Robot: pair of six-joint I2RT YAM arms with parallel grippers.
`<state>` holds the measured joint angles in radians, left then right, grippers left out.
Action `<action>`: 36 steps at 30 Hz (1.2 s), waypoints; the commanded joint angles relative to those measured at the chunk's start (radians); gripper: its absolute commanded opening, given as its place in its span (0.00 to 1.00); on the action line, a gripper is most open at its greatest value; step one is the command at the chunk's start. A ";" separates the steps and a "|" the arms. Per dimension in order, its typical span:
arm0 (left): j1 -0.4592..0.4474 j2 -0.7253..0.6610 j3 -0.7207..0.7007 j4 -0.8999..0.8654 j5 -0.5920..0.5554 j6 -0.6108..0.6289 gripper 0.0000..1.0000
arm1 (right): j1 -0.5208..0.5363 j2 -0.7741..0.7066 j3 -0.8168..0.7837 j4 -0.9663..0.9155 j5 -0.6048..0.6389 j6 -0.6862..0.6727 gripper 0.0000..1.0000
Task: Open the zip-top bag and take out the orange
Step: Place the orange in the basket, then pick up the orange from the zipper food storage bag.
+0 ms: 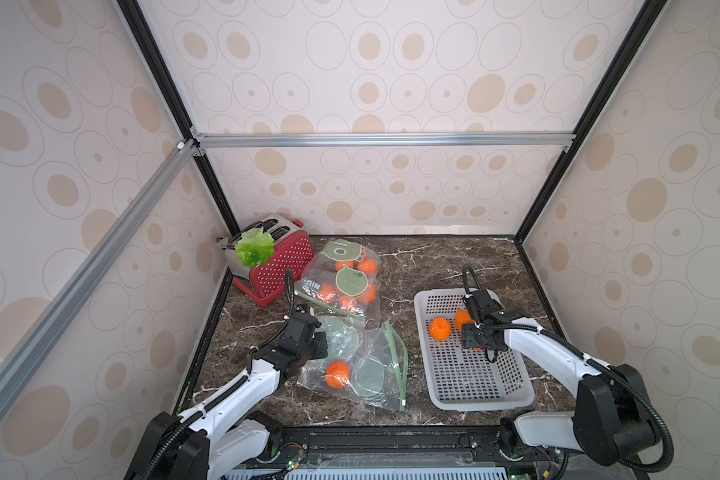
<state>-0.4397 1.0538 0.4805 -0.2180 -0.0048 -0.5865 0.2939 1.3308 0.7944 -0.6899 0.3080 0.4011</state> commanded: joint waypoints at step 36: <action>-0.003 0.028 0.001 0.000 -0.001 0.009 0.00 | 0.511 -0.077 -0.006 0.456 -0.785 -0.452 0.22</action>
<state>-0.4397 1.0756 0.4770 -0.2184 -0.0048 -0.5861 0.7795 1.2125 0.7704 -0.2943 -0.4473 -0.0204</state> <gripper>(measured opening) 0.043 0.222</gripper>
